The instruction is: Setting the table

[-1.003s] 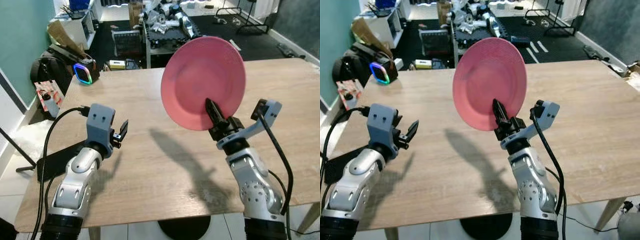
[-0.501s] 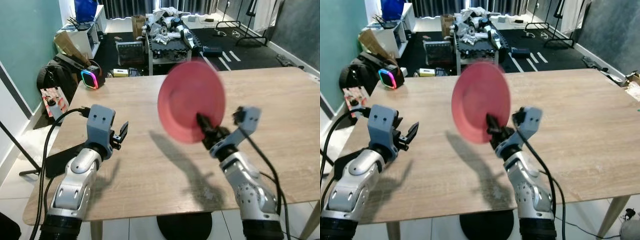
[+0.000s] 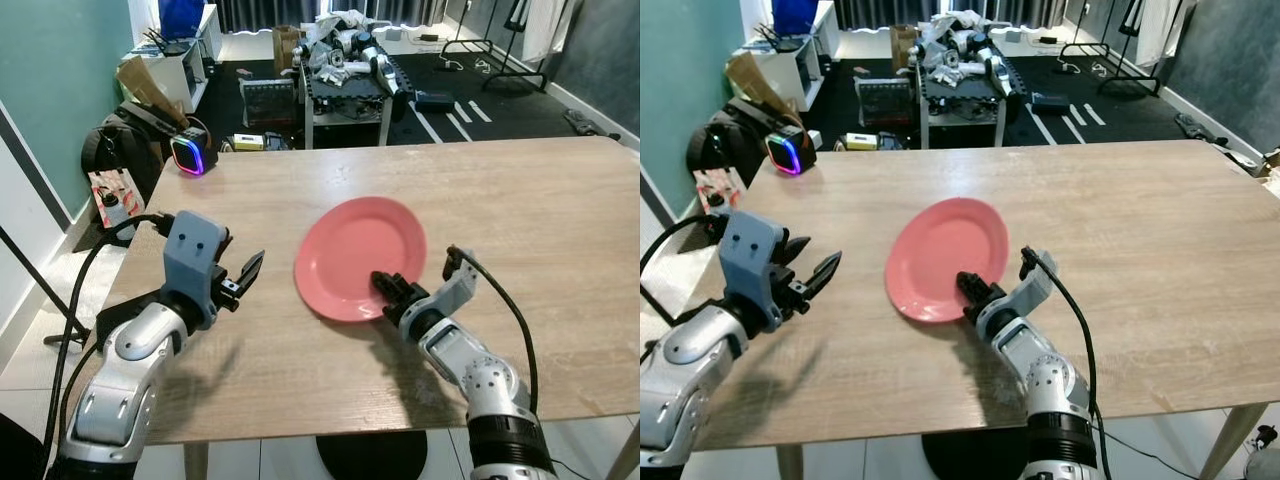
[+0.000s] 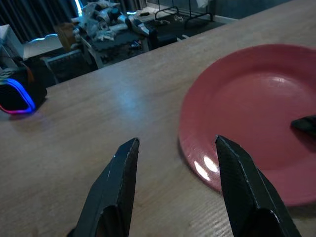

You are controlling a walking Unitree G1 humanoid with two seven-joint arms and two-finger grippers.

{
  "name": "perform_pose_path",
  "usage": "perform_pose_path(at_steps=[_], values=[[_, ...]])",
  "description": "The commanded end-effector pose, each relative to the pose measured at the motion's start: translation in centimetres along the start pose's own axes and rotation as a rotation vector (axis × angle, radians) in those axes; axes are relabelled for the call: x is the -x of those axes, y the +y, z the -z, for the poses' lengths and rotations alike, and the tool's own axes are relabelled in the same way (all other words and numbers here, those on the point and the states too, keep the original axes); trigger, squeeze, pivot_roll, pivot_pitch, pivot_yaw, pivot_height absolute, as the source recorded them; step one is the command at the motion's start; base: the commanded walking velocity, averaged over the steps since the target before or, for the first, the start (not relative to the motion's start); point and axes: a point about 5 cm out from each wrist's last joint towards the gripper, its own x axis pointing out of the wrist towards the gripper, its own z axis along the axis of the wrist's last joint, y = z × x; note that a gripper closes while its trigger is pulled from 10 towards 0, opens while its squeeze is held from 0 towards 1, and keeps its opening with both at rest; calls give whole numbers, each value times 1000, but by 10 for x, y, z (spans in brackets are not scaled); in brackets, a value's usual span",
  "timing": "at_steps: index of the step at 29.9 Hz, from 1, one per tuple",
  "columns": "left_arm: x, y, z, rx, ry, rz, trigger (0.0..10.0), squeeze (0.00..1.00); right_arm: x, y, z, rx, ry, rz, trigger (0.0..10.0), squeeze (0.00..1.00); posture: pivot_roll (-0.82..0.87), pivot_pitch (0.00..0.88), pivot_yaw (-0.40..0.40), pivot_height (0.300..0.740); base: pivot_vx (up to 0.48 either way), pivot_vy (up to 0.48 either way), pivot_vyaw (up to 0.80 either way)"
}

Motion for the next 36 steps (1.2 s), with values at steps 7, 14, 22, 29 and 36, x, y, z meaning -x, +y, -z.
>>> perform_pose_path(at_steps=[7, 14, 22, 29, 36], values=[[6, -5, 7, 3, 42, 35, 10000, 0, 27, 4, 6, 12, 179, -127, 10000, 0, 27, 0, 62, 740, 0, 0, 0], [3, -8, 8, 7, 55, 47, 10000, 0, 38, 10, 31, 22, 344, -177, 10000, 0, 21, 0, 60, 740, 0, 0, 0], [4, -9, 10, 5, 62, 42, 10000, 0, 37, 21, 58, 14, 432, -208, 10000, 224, 29, 0, 61, 740, 0, 0, 0], [4, -9, 10, 7, 68, 38, 10000, 0, 27, 23, 45, 45, 341, -187, 10000, 1000, 31, 0, 65, 740, 0, 0, 0], [3, -10, 10, 13, 65, 37, 10000, 0, 26, 22, 31, 117, 269, -169, 10000, 1000, 27, 0, 67, 740, 0, 0, 0]])
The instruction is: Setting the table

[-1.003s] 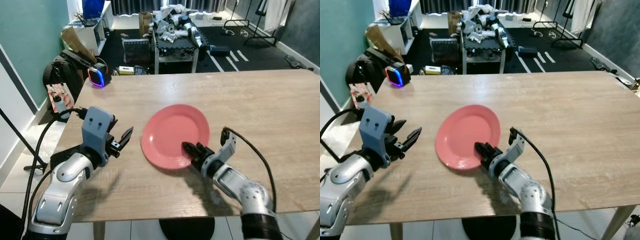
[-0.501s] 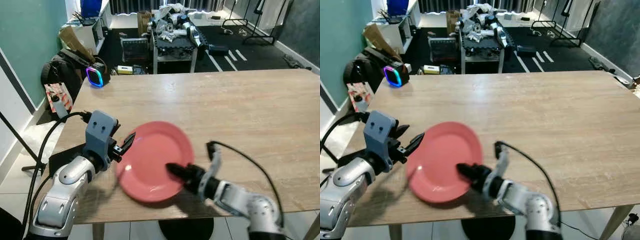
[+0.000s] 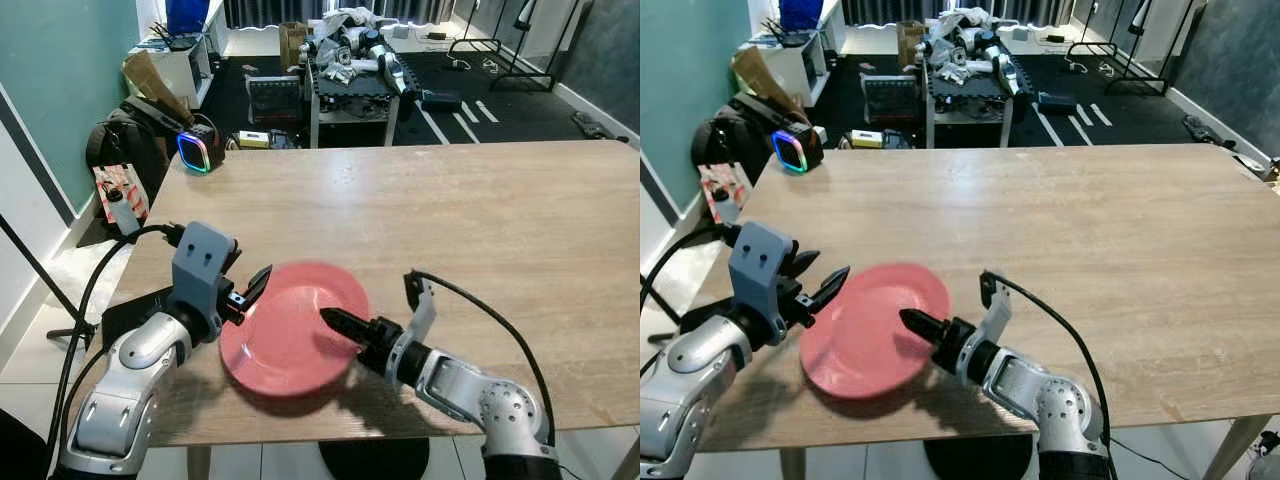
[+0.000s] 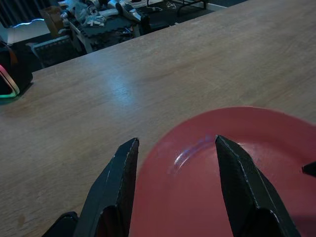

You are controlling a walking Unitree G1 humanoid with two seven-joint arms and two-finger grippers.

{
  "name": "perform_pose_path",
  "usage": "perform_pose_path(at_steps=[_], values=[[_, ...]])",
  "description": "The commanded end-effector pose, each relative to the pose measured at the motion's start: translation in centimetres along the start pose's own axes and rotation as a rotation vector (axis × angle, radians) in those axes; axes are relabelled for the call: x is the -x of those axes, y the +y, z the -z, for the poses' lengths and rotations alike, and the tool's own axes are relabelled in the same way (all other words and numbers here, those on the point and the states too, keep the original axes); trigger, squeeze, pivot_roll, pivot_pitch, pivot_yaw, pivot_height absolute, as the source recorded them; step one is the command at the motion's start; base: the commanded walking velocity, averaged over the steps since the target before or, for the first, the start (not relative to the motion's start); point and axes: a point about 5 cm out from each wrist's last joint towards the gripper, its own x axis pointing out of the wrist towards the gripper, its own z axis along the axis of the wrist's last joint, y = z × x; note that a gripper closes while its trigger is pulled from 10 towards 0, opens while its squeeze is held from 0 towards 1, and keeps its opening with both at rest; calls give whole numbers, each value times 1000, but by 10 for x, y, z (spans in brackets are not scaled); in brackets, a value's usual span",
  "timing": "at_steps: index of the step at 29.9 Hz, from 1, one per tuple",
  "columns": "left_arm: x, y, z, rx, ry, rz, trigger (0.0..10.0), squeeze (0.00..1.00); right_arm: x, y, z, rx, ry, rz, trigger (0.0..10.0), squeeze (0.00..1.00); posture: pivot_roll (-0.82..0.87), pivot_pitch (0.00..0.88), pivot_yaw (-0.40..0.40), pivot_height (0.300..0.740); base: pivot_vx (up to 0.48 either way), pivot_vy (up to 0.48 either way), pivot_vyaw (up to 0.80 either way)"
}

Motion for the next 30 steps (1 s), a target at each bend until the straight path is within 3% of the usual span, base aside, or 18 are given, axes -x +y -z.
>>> perform_pose_path(at_steps=[1, 2, 3, 4, 13, 14, 18, 21, 25, 28, 30], values=[[0, -1, 3, 1, 19, 3, 10000, 0, 0, 2, -7, 46, -22, 9, 10000, 1000, 24, 0, 67, 740, 0, 0, 0], [0, -1, 3, 2, 18, 3, 10000, 0, 1, 1, -9, 59, -28, 13, 10000, 1000, 24, 0, 67, 740, 0, 0, 0], [0, -1, 3, 3, 18, 3, 10000, 0, 2, 0, -11, 71, -38, 19, 10000, 800, 21, 0, 67, 740, 0, 0, 0], [0, -1, 3, 4, 18, 3, 10000, 0, 3, -1, -15, 91, -48, 26, 10000, 0, 21, 0, 67, 740, 0, 0, 0], [-1, -2, 2, 7, 16, 1, 10000, 0, 15, -9, -50, 233, -164, 85, 10000, 0, 18, 0, 67, 740, 0, 0, 0], [-1, -1, 2, 6, 15, -2, 10000, 0, 20, -10, -64, 291, -228, 105, 10000, 0, 19, 0, 68, 740, 0, 0, 0], [-1, -1, 2, 5, 14, -7, 10000, 0, 25, -7, -78, 322, -311, 106, 10000, 0, 20, 0, 69, 740, 0, 0, 0], [-2, 0, 3, -1, 17, -14, 10000, 0, 30, 7, -89, 349, -425, 47, 10000, 0, 17, 0, 76, 740, 0, 0, 0], [-7, 2, 8, -11, 43, -46, 10000, 0, 29, 18, -87, 372, -468, 0, 10000, 0, 18, 0, 77, 740, 0, 0, 0], [-23, 7, 32, -14, 146, -98, 10000, 0, 27, 31, -84, 339, -541, -87, 10000, 0, 14, 0, 79, 740, 0, 0, 0], [-26, 7, 38, -22, 172, -101, 10000, 0, 27, 34, -84, 321, -556, -110, 10000, 0, 14, 0, 79, 740, 0, 0, 0]])
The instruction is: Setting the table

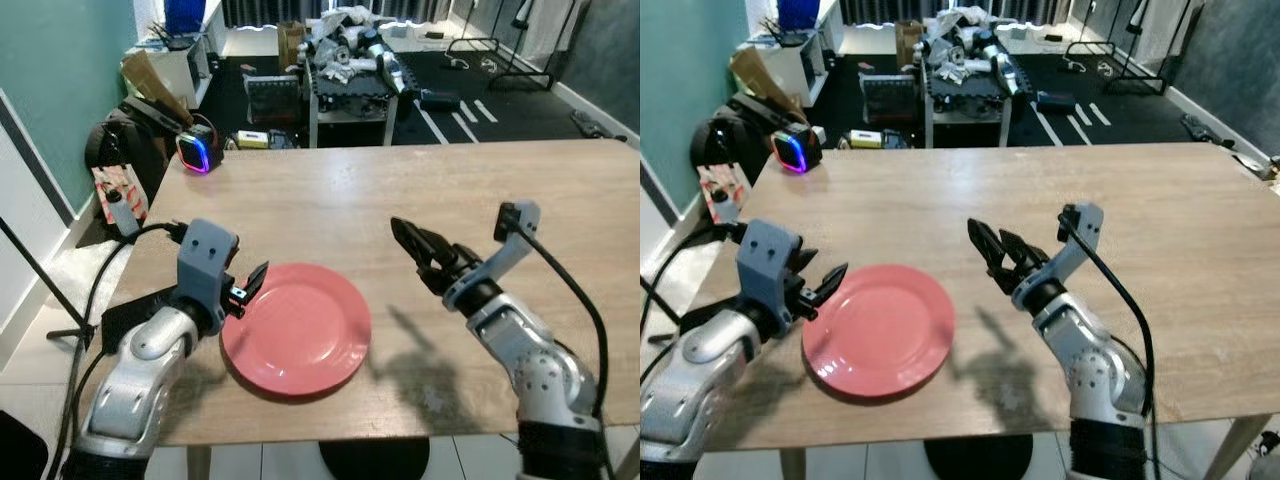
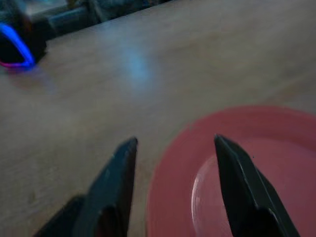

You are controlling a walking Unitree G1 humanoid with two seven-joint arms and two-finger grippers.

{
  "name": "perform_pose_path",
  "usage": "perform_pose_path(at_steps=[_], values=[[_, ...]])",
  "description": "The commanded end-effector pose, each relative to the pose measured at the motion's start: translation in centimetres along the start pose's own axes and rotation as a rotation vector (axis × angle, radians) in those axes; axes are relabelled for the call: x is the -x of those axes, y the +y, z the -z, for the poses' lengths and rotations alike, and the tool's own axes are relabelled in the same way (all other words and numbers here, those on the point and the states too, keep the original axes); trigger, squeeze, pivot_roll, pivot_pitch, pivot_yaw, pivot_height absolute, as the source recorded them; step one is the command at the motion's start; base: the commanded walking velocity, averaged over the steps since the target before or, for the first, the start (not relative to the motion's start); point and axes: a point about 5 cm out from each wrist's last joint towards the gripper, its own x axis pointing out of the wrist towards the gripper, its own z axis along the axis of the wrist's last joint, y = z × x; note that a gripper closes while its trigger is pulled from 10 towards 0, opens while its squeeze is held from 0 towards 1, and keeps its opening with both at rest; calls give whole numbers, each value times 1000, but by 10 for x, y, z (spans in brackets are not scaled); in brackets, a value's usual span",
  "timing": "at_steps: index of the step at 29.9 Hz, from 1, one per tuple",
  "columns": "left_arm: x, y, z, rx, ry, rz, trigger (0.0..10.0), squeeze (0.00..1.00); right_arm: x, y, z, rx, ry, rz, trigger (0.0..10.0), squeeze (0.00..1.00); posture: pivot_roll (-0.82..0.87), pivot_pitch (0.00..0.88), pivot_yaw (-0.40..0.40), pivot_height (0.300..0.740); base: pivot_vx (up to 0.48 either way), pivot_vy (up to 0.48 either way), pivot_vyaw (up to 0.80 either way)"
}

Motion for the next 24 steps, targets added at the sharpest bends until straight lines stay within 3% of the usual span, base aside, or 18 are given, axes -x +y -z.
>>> perform_pose_path(at_steps=[1, 5, 6, 10, 11, 17, 22, 24], values=[[-7, -3, 17, -5, 69, 5, 10000, 0, 2, 6, -4, -25, -47, -41, 10000, 0, 3, 0, 82, 740, 0, 0, 0], [-16, -8, 28, 16, 112, 58, 10000, 0, 3, 12, -6, -35, -73, -72, 10000, 0, -18, 3, 87, 740, 0, 0, 0], [-22, -14, 33, -15, 122, 123, 10000, 0, 4, 14, -8, -33, -82, -76, 10000, 0, -24, 8, 89, 740, 0, 0, 0], [-24, -21, 33, -47, 119, 189, 10000, 0, 7, 14, -9, -32, -89, -73, 10000, 0, -31, 15, 93, 740, 0, 0, 0], [-24, -28, 33, -62, 122, 256, 10000, 0, 8, 14, -10, -35, -95, -67, 10000, 0, -32, 19, 96, 740, 0, 0, 0], [-21, -40, 41, -28, 155, 324, 10000, 0, 9, 13, -9, -37, -96, -61, 10000, 0, -32, 22, 97, 740, 0, 0, 0], [-19, -57, 52, 83, 209, 406, 10000, 0, 8, 14, -8, -37, -90, -65, 10000, 0, -31, 21, 95, 740, 0, 0, 0], [-19, -60, 53, 90, 216, 423, 10000, 0, 8, 14, -8, -37, -89, -66, 10000, 0, -31, 21, 95, 740, 0, 0, 0]])
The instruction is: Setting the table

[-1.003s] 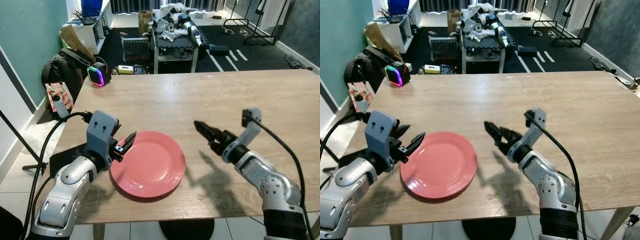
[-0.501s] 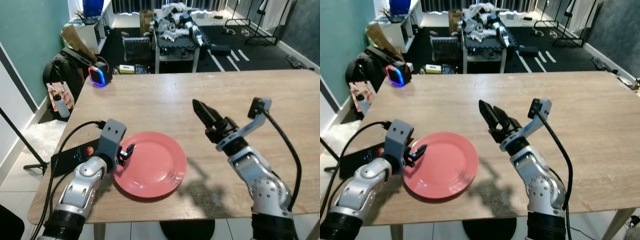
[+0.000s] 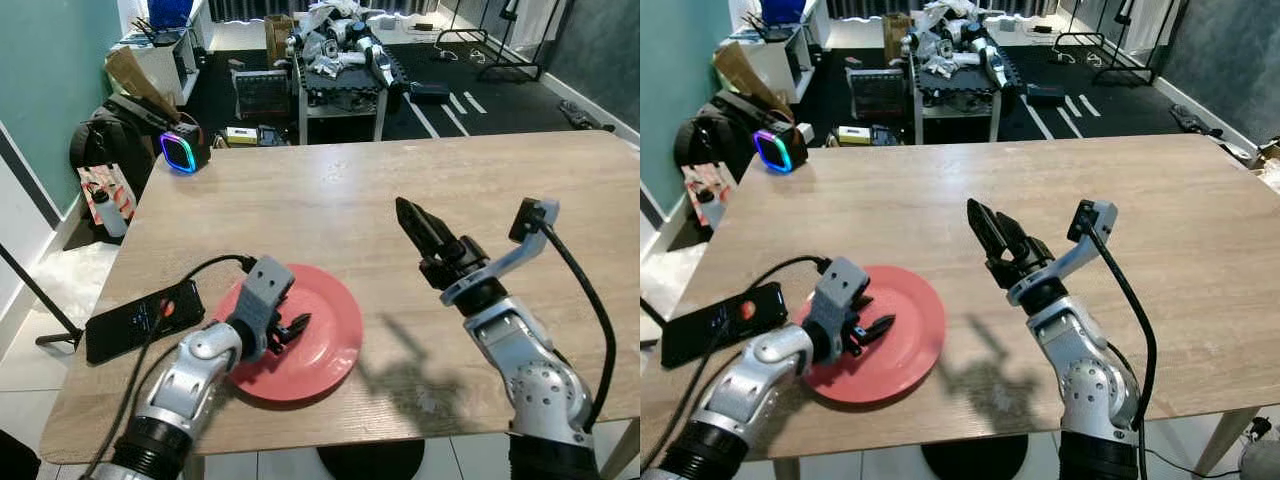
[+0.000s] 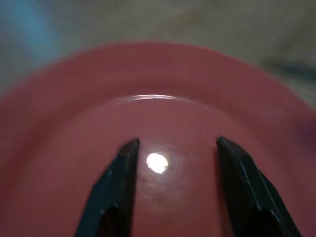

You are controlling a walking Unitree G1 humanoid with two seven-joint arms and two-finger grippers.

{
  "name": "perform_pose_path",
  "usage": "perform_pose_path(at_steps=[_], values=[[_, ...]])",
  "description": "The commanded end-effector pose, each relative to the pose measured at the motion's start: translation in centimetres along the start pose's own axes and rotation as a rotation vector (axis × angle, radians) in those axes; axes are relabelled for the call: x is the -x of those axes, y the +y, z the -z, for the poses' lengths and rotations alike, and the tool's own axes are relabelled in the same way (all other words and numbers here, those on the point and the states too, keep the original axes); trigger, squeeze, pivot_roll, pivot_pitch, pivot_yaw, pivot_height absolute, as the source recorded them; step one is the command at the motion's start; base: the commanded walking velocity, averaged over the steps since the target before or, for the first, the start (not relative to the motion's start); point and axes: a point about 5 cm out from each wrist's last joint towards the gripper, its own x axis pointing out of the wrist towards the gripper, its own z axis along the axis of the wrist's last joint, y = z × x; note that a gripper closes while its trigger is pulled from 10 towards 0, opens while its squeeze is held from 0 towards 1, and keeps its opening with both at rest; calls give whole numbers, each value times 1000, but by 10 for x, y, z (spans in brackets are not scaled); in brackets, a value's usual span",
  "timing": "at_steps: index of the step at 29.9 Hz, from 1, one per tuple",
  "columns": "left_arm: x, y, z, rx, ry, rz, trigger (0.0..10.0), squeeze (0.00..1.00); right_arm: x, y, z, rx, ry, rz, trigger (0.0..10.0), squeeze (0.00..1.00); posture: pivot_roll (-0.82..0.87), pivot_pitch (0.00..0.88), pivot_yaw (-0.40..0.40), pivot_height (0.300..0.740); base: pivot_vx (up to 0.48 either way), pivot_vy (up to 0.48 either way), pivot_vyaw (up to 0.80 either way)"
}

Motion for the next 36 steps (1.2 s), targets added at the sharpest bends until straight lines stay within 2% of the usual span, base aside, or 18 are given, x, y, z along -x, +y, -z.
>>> perform_pose_path(at_steps=[1, 5, 12, 15, 25, 29, 34, 36], values=[[1, -4, 16, 49, 68, 31, 10000, 0, 1, 2, 0, -4, -4, -4, 10000, 0, -33, 20, 94, 740, 0, 0, 0], [-8, -17, 20, 71, 106, 110, 10000, 0, 0, 2, 0, 0, -3, -3, 10000, 0, -40, 19, 92, 740, 0, 0, 0], [-19, -32, 16, 47, 115, 191, 10000, 0, -1, 2, -1, 4, -2, -5, 10000, 0, -49, 15, 96, 740, 0, 0, 0], [-30, -51, 9, 43, 107, 309, 10000, 0, -2, 2, -1, 10, -4, -6, 10000, 0, -66, 10, 102, 740, 0, 0, 0], [-35, -78, 0, 60, 77, 511, 10000, 0, -2, 3, -3, 21, -5, -7, 10000, 0, -87, 3, 110, 740, 0, 0, 0], [-39, -78, -3, 45, 66, 492, 10000, 0, -2, 3, -4, 25, -7, -8, 10000, 0, -91, 1, 113, 740, 0, 0, 0], [-39, -61, -8, -19, 33, 372, 10000, 0, -1, 3, -5, 24, -11, -8, 10000, 0, -83, 0, 112, 740, 0, 0, 0], [-37, -55, -15, -31, -16, 324, 10000, 0, -1, 3, -4, 23, -12, -11, 10000, 0, -75, 0, 109, 740, 0, 0, 0]])
